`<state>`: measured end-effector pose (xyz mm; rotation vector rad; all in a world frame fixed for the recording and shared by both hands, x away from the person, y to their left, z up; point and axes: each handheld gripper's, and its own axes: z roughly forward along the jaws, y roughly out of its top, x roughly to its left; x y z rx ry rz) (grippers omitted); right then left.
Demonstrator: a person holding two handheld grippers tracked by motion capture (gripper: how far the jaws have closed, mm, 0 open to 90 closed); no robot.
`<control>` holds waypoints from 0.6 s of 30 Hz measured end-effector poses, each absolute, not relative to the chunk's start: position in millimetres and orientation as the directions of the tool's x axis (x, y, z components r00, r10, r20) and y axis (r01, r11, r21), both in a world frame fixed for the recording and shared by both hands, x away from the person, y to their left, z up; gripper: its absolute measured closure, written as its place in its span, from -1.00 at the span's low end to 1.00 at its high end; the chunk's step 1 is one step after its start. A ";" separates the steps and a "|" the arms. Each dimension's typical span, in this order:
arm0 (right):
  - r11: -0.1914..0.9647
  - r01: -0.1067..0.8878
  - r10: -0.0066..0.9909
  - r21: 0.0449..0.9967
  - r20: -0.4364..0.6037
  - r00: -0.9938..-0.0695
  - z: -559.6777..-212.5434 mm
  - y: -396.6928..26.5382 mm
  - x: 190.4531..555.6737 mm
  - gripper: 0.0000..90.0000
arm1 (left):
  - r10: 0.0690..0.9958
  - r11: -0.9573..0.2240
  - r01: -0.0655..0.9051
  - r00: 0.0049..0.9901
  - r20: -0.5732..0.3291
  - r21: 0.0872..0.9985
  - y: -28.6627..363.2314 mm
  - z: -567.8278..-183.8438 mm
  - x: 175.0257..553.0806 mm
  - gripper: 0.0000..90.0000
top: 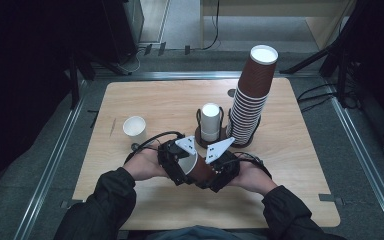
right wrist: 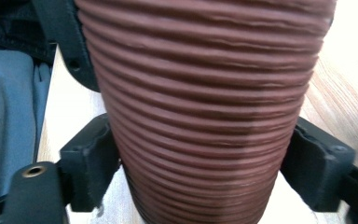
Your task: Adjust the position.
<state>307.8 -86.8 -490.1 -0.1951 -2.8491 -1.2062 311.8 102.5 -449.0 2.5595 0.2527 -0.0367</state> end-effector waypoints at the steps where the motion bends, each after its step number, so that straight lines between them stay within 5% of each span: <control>1: 0.690 0.128 0.098 0.712 0.083 -0.992 -490.1 -86.8 307.8 -0.55 | 0.173 -0.824 0.187 0.982 -0.077 0.535 102.6 -448.9 311.7 -0.82; 18: 0.672 0.105 0.120 0.733 0.032 -0.992 -484.8 -94.7 310.0 -0.54 | 0.238 -0.747 0.252 0.965 -0.106 0.615 115.9 -443.4 315.6 -1.00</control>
